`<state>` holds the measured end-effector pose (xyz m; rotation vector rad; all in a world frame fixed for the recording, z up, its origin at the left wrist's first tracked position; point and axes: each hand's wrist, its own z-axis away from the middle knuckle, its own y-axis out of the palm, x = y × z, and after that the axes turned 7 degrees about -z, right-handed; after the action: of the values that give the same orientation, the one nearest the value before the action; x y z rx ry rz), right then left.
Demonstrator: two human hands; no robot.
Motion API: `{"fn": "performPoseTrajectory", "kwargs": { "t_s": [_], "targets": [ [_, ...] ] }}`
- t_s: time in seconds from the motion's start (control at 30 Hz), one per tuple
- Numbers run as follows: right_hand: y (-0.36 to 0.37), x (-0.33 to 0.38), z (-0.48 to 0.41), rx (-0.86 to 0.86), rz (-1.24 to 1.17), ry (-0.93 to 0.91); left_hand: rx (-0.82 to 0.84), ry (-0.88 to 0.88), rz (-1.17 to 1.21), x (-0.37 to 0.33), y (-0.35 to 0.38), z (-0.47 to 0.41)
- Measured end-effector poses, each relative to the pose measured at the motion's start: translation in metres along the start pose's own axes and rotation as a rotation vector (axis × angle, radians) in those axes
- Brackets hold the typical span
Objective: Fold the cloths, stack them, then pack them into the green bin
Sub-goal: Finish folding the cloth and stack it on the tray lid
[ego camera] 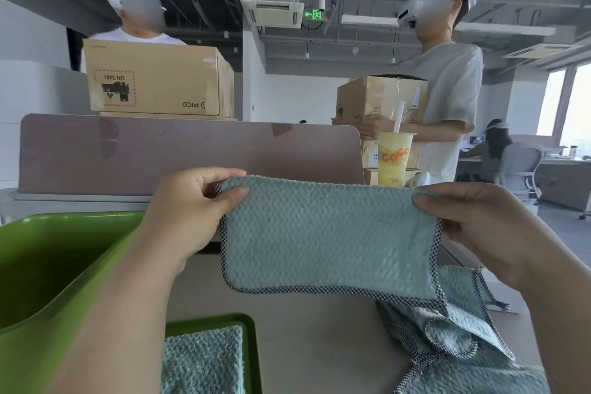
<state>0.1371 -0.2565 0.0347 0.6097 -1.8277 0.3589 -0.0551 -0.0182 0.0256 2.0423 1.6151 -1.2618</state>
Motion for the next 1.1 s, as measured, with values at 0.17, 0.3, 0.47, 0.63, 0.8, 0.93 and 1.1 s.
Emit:
{"fn": "performPoseTrajectory", "kwargs": {
  "t_s": [0.17,0.3,0.47,0.63,0.8,0.93,1.1],
  "targets": [
    [-0.001,0.003,0.003,0.015,0.011,-0.025,-0.114,0.038,-0.122,0.003,0.000,-0.001],
    [-0.005,0.005,0.004,-0.004,0.038,-0.025,-0.200,0.047,-0.135,0.002,-0.001,-0.001],
    [-0.003,0.007,0.004,-0.085,0.060,-0.093,-0.272,0.024,-0.121,-0.001,-0.001,0.000],
    [-0.004,0.004,0.001,-0.125,0.129,-0.172,-0.281,0.001,-0.036,-0.005,-0.001,0.002],
    [-0.002,0.002,0.000,-0.107,0.083,-0.107,-0.204,-0.063,0.094,-0.004,0.000,0.001],
    [-0.005,-0.007,0.000,-0.088,0.331,0.088,-0.187,-0.093,0.183,-0.010,0.000,0.004],
    [0.011,-0.006,0.008,0.338,1.042,0.267,0.030,0.027,-0.009,-0.030,0.007,0.015]
  ]
}}
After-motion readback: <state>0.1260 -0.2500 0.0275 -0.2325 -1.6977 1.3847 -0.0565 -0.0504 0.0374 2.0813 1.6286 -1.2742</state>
